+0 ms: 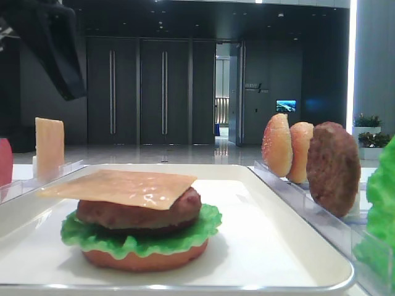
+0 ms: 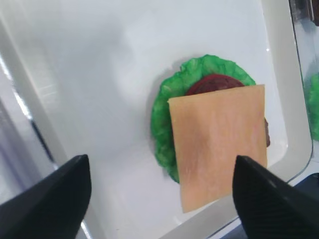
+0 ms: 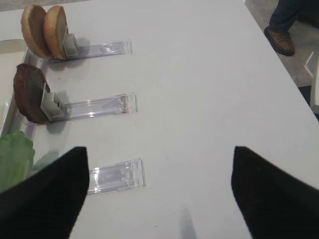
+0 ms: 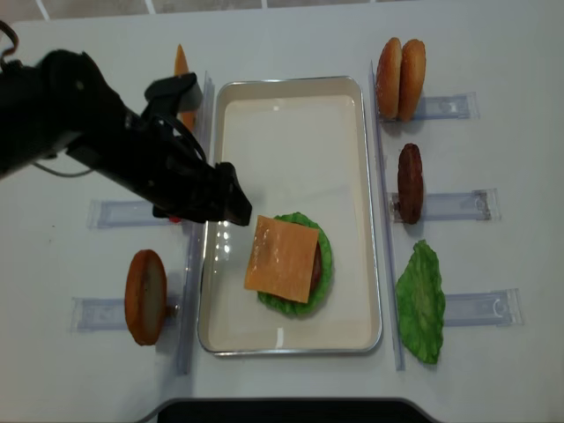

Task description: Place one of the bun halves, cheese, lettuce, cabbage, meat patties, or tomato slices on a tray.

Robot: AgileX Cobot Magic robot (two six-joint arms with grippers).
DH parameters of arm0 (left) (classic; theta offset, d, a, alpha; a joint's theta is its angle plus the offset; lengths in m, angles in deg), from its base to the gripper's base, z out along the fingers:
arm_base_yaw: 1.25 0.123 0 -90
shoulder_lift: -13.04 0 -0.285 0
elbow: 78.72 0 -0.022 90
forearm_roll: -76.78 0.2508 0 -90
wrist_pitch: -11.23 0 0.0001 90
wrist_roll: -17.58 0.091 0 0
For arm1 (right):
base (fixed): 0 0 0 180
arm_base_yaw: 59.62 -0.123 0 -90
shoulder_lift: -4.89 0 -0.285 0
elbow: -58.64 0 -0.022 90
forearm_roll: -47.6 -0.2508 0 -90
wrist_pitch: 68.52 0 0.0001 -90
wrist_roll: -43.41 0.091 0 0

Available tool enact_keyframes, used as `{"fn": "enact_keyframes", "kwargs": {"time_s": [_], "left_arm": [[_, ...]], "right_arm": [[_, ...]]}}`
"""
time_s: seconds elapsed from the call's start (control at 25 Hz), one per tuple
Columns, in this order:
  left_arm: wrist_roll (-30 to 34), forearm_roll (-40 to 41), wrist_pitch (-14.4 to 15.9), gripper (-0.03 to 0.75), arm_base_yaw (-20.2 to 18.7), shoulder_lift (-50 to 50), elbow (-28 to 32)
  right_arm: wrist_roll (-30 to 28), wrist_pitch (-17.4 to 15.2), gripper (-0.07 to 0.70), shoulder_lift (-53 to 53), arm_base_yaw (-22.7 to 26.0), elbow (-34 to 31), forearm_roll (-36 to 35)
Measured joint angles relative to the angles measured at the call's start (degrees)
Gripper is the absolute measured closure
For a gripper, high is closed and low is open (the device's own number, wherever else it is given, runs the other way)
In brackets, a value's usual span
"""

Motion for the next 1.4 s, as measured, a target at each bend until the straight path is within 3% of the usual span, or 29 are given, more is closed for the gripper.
{"fn": "enact_keyframes", "kwargs": {"time_s": [0.24, 0.36, 0.52, 0.68, 0.96, 1.4], "left_arm": [[-10.74, 18.27, 8.94, 0.024, 4.78, -3.44, -6.80], [-13.69, 25.41, 14.65, 0.024, 8.26, -4.91, -8.55], [-15.39, 31.57, 19.11, 0.024, 13.23, -7.07, -8.88], [-17.78, 36.48, 20.99, 0.024, 17.01, -8.76, -8.91], [-18.94, 38.79, 24.02, 0.024, 17.79, -9.99, -7.74], [-21.01, 37.88, 23.52, 0.024, 17.79, -27.54, 11.19]], "right_arm": [[0.00, 0.00, 0.076, 0.00, 0.00, 0.00, 0.00], [0.00, 0.00, 0.076, 0.00, 0.00, 0.00, 0.00], [0.00, 0.00, 0.076, 0.00, 0.00, 0.00, 0.00], [0.00, 0.00, 0.076, 0.00, 0.00, 0.00, 0.00], [0.00, 0.00, 0.076, 0.00, 0.00, 0.00, 0.00], [0.00, 0.00, 0.076, 0.00, 0.00, 0.00, 0.00]]}}
